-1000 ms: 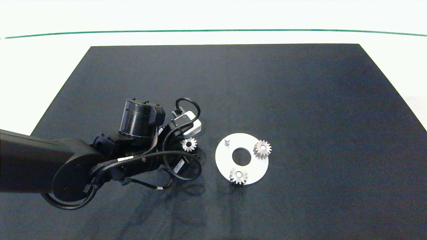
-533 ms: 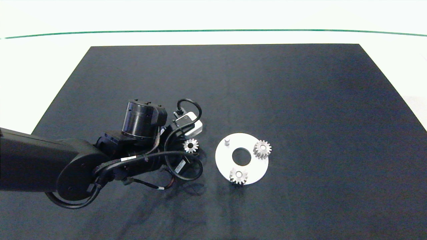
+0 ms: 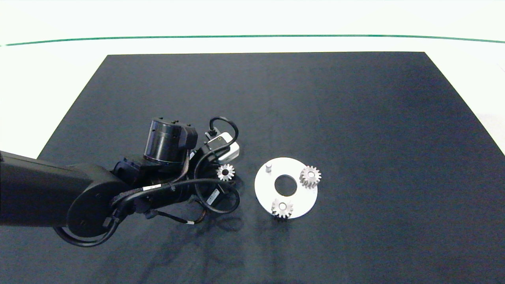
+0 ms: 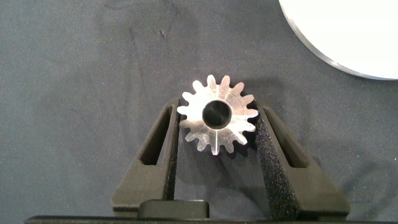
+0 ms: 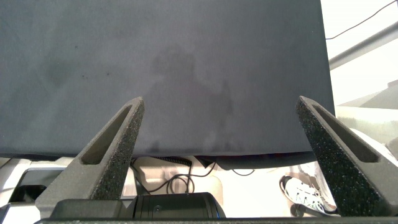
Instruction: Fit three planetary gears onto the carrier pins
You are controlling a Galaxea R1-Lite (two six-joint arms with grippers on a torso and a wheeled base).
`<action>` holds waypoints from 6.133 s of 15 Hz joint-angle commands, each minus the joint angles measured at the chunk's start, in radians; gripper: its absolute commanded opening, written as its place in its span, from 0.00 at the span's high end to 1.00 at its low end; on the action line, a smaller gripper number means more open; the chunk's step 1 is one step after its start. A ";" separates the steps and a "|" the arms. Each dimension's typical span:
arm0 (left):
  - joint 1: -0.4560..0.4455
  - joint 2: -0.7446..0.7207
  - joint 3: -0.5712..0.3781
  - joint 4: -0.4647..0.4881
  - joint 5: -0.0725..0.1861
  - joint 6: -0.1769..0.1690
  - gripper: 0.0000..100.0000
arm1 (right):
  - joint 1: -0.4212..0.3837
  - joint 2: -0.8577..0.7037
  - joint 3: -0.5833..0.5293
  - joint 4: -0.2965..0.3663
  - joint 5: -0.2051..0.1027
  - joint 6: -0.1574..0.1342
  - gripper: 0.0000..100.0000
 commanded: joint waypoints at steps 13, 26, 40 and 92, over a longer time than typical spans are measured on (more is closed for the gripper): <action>-0.067 -0.007 -0.114 0.113 0.008 0.000 0.99 | 0.000 0.000 0.002 0.004 0.003 0.003 0.00; -0.057 -0.020 -0.114 0.135 0.007 -0.003 0.99 | 0.000 0.001 0.009 0.004 0.001 0.016 0.00; -0.040 -0.040 -0.123 0.165 0.007 -0.003 0.00 | 0.000 0.001 0.017 0.004 -0.001 0.014 0.00; -0.009 0.033 -0.145 0.167 0.001 -0.018 0.80 | 0.000 0.000 0.025 0.004 0.001 0.017 0.00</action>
